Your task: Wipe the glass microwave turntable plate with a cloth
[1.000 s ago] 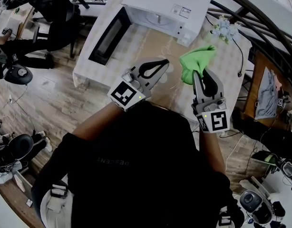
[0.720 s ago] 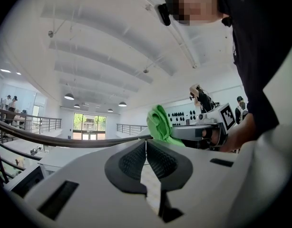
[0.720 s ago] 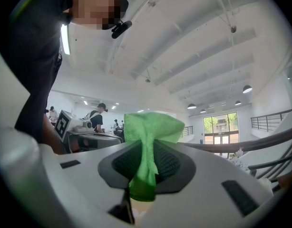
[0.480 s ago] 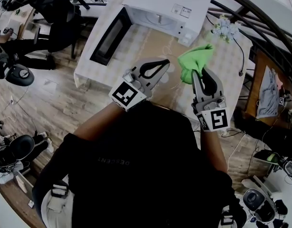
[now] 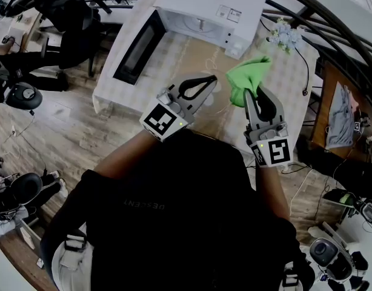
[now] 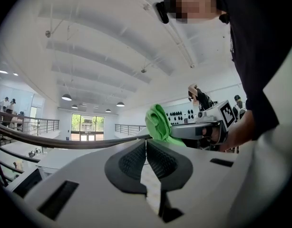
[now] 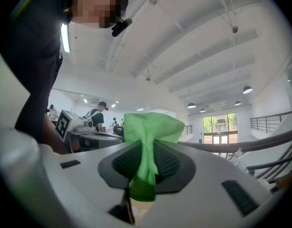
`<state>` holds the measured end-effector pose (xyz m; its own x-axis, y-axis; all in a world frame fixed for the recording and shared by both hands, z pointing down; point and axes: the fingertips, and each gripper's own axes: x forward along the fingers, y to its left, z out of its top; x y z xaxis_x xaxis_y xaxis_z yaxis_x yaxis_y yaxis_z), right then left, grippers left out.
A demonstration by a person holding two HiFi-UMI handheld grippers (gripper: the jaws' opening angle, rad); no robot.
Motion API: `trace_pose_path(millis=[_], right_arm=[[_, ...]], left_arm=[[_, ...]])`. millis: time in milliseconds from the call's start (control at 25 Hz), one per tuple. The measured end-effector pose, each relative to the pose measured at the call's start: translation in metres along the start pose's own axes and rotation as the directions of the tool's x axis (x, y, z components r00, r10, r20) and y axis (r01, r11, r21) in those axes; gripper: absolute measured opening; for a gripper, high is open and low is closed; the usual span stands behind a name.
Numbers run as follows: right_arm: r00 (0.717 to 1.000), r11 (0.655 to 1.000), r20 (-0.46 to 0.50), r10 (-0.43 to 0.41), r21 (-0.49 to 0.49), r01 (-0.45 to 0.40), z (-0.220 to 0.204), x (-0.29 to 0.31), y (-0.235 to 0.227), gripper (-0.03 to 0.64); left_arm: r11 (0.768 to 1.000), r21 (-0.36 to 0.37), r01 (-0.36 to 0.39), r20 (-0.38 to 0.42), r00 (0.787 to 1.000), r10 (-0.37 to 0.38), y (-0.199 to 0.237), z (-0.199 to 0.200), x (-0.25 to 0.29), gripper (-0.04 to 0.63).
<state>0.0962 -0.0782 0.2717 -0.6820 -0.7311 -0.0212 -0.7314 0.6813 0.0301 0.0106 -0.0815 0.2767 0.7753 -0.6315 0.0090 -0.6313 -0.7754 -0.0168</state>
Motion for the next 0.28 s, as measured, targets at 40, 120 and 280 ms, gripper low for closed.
trace_pose_path(millis=[40,120,280], right_arm=[[1.000,1.000,0.001,-0.003,-0.001,0.003,-0.0005,0.0000,-0.0005,0.083],[1.000,1.000,0.000,-0.008,0.001,0.008,-0.0020,0.0011,-0.0019,0.083],[1.000,1.000,-0.004,-0.008,0.006,0.008,-0.0041,0.0055,-0.0031,0.083]], left_arm=[[1.000,0.002,0.002,0.000,1.000,-0.002,-0.0001,-0.0005,0.0003,0.021],[1.000,0.000,0.003,0.002,1.000,-0.003,0.0009,-0.0010,0.0009,0.021],[1.000,-0.004,-0.001,0.003,1.000,0.001,0.0055,-0.0011,0.0010,0.021]])
